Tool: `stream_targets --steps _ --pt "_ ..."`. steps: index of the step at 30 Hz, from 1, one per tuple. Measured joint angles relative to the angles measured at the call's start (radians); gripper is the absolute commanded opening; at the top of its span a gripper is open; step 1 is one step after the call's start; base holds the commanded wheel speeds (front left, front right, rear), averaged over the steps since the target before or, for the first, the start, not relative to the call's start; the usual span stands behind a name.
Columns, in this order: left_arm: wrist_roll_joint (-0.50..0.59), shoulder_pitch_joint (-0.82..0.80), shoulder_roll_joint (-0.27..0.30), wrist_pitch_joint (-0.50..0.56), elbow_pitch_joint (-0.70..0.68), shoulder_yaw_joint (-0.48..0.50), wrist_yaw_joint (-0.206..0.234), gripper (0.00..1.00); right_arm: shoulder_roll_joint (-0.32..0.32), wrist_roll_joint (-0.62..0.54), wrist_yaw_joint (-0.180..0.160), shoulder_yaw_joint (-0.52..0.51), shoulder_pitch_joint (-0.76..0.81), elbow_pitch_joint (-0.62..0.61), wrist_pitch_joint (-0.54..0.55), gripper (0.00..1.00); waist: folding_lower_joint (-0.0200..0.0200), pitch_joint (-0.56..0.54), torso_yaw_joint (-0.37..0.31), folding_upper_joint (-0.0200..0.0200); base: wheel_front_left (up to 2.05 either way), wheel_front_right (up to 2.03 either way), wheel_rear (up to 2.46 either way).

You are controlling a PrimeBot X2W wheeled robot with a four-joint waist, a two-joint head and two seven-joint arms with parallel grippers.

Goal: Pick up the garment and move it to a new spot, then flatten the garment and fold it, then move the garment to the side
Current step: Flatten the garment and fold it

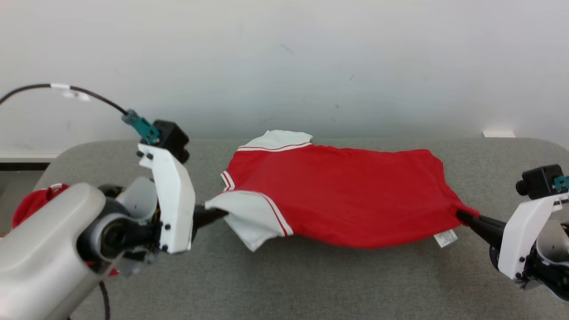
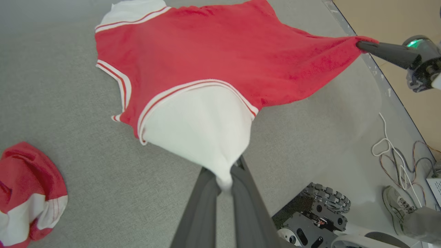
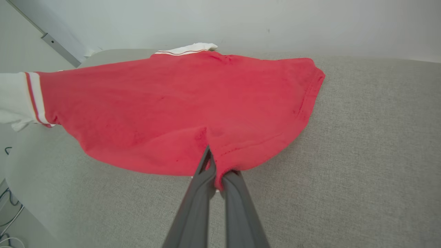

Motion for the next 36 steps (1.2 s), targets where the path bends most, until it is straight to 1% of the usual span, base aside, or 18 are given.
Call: stream_targets --steps 3,8,10,13,16,21,24,29,32,36 --pt "-0.064 0.064 0.063 0.079 -0.161 -0.005 0.072 0.0 -0.035 0.032 0.0 0.016 0.038 -0.057 0.029 0.0 0.0001 -0.013 0.003 0.0 0.0 0.0 0.0" --pt "-0.147 0.162 0.157 0.161 -0.376 -0.022 0.173 0.0 -0.113 0.097 0.0 0.049 0.113 -0.168 0.118 0.0 0.0002 -0.016 0.002 0.0001 0.0 0.0 0.0" --pt "-0.165 0.204 0.193 0.185 -0.446 -0.036 0.196 0.0 -0.147 0.129 0.0 0.059 0.144 -0.212 0.159 0.0 0.0002 -0.016 -0.001 0.0 0.0 0.0 0.0" --pt "-0.212 0.256 0.236 0.211 -0.527 -0.049 0.221 0.0 -0.207 0.183 0.0 0.077 0.189 -0.253 0.253 0.0 0.0003 -0.013 -0.009 0.0 0.0 0.0 0.0" --pt "-0.235 0.29 0.266 0.218 -0.585 -0.052 0.24 0.0 -0.251 0.222 0.0 0.08 0.204 -0.303 0.286 0.0 0.0003 -0.009 -0.018 0.0 0.0 0.0 0.0" --pt "-0.269 0.307 0.31 0.229 -0.611 -0.041 0.248 0.0 -0.293 0.243 0.0 0.08 0.206 -0.356 0.315 0.0 0.0004 0.0 -0.033 0.0 0.0 0.0 0.0" --pt "-0.271 0.302 0.316 0.237 -0.586 -0.028 0.236 0.0 -0.294 0.254 0.0 0.071 0.189 -0.37 0.326 0.0 0.0004 0.01 -0.043 0.0 0.0 0.0 0.0" --pt "-0.277 0.246 0.273 0.238 -0.487 0.0 0.198 0.0 -0.275 0.284 0.0 0.039 0.111 -0.349 0.354 0.0 0.0005 0.045 -0.051 0.0001 0.0 0.0 0.0" --pt "-0.256 0.191 0.249 0.26 -0.399 -0.001 0.164 0.0 -0.23 0.353 0.0 0.016 0.06 -0.286 0.39 0.0 0.0006 0.079 -0.056 0.0 0.0 0.0 0.0" --pt "-0.214 0.122 0.184 0.253 -0.241 0.002 0.126 0.0 -0.161 0.398 0.0 0.013 -0.008 -0.166 0.433 0.0 0.0007 0.127 -0.061 0.0001 0.0 0.0 0.0"
